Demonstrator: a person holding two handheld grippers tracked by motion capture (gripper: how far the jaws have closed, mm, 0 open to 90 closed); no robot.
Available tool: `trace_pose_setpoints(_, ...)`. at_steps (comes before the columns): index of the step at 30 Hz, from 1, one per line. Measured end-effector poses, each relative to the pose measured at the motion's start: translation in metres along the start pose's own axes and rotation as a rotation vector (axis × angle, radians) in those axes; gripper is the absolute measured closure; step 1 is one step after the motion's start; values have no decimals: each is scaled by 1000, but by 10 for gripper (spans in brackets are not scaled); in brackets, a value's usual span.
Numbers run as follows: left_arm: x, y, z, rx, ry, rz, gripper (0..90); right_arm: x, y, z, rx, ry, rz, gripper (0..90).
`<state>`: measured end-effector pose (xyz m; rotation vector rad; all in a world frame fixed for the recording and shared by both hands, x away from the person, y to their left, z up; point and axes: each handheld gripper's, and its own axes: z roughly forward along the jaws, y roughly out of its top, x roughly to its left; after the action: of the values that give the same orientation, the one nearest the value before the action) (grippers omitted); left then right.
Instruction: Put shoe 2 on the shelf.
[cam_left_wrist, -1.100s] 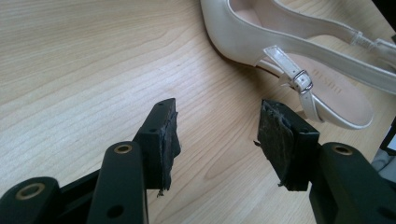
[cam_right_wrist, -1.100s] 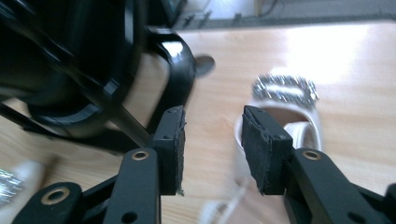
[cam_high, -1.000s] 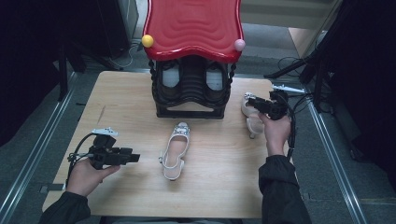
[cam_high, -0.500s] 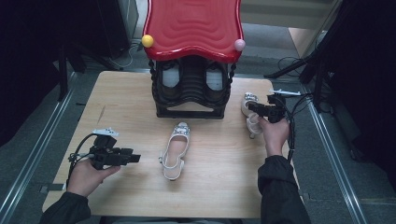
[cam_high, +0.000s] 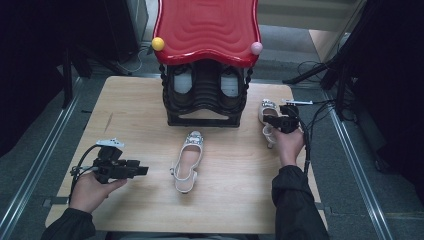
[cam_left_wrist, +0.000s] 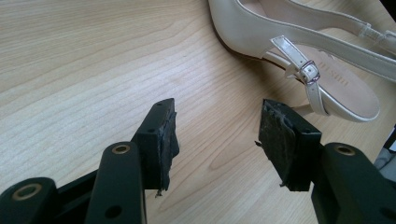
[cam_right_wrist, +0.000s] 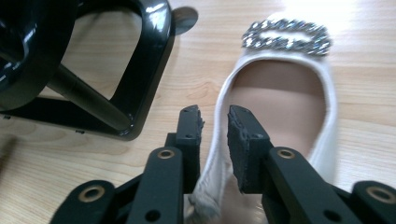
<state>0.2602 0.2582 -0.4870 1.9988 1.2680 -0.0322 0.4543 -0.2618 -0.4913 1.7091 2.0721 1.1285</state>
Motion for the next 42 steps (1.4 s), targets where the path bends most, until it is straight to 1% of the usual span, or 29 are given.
trace_pose_setpoints(1,0,-1,-1,1,1,0,464,2,1,1,0,-3,6,797)
trace_pose_setpoints(2,0,-1,-1,-2,5,0,464,2,1,1,2,-12,-4,815)
trace_pose_setpoints(4,1,-2,-3,-5,7,-6,463,4,2,2,10,-27,-8,851)
trace_pose_setpoints(5,1,-2,-3,-8,6,-8,462,3,2,2,8,-26,-6,861)
trace_pose_setpoints(7,1,-3,-4,-12,7,-7,462,1,1,1,8,-20,20,874)
trace_pose_setpoints(9,1,-3,-4,-18,9,-6,462,-1,2,-1,4,-13,24,879)
trace_pose_setpoints(10,1,-3,-5,-16,5,-4,462,-1,2,-2,1,-14,16,879)
trace_pose_setpoints(13,0,-1,-3,-21,-1,1,461,-1,2,-6,-4,-20,30,881)
trace_pose_setpoints(17,0,4,0,-20,-12,7,458,-4,2,-15,-34,5,45,882)
trace_pose_setpoints(21,-3,10,5,-11,-21,31,454,-8,1,-29,-65,46,79,882)
trace_pose_setpoints(25,-6,16,11,-6,-37,43,450,-8,-1,-39,-73,78,86,882)
trace_pose_setpoints(29,-8,21,16,0,-45,56,446,-8,-4,-48,-76,114,112,882)
trace_pose_setpoints(30,-9,22,17,3,-53,56,444,-7,-5,-51,-77,122,118,882)
trace_pose_setpoints(31,-9,23,18,0,-57,57,443,-6,-6,-54,-79,124,119,882)
trace_pose_setpoints(34,-9,27,21,6,-62,71,439,-2,-7,-61,-86,124,100,882)
trace_pose_setpoints(35,-10,28,22,8,-67,70,437,0,-7,-63,-87,125,96,882)
trace_pose_setpoints(42,-11,35,28,7,-87,81,411,7,-14,-73,-73,149,91,881)
